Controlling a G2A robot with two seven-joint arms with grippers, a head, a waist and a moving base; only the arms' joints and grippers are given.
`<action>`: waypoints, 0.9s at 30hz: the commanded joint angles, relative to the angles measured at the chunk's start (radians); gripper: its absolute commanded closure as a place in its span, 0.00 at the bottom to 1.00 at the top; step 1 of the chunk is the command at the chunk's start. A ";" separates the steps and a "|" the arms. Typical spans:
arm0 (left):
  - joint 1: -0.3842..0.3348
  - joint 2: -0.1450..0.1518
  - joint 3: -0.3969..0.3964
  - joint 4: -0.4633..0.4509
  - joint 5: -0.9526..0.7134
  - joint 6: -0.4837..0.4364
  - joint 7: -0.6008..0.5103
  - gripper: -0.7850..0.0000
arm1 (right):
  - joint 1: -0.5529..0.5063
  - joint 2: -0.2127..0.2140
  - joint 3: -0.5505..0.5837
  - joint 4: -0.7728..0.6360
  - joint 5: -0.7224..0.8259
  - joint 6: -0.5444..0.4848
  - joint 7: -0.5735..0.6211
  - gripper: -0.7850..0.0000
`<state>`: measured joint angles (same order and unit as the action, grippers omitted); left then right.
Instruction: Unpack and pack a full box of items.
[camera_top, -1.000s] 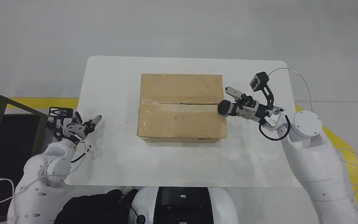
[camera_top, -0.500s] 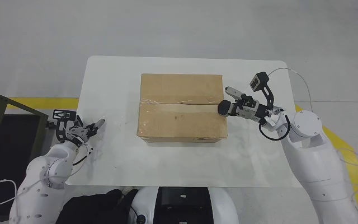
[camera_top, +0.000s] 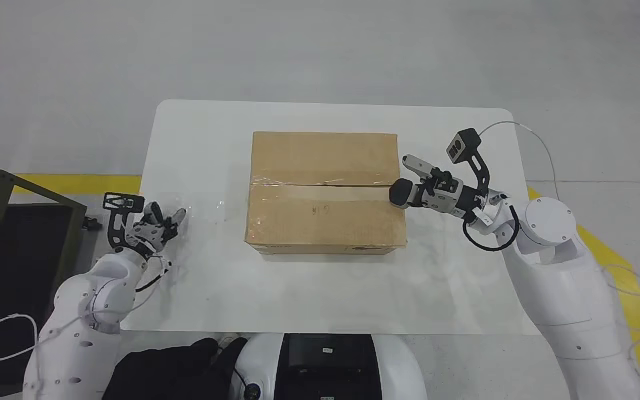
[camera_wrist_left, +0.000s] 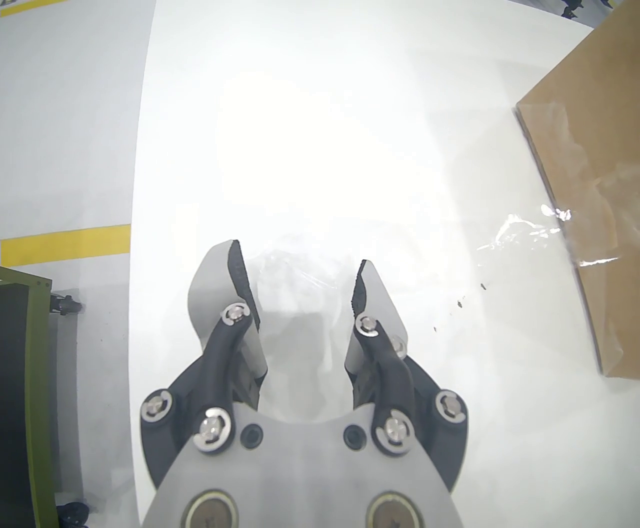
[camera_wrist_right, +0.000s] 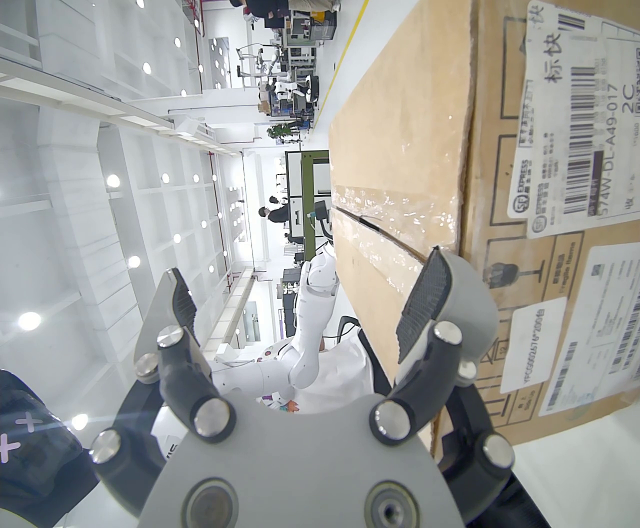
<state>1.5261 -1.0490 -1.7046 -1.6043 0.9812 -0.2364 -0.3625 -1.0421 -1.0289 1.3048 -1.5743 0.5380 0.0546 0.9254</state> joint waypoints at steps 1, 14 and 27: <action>0.001 0.000 -0.002 0.001 -0.004 -0.003 0.001 0.52 | 0.000 0.000 0.000 0.000 0.000 0.000 0.000 0.00; 0.005 0.000 -0.026 -0.025 -0.035 -0.047 0.064 1.00 | 0.000 0.000 0.000 0.000 0.000 0.000 0.000 0.00; 0.037 0.003 -0.090 -0.126 -0.056 -0.091 0.126 1.00 | 0.000 0.000 0.000 0.000 0.000 0.000 0.000 0.00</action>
<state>1.5636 -1.0464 -1.7900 -1.7200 0.9294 -0.3224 -0.2371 -1.0421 -1.0289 1.3048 -1.5743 0.5380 0.0546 0.9254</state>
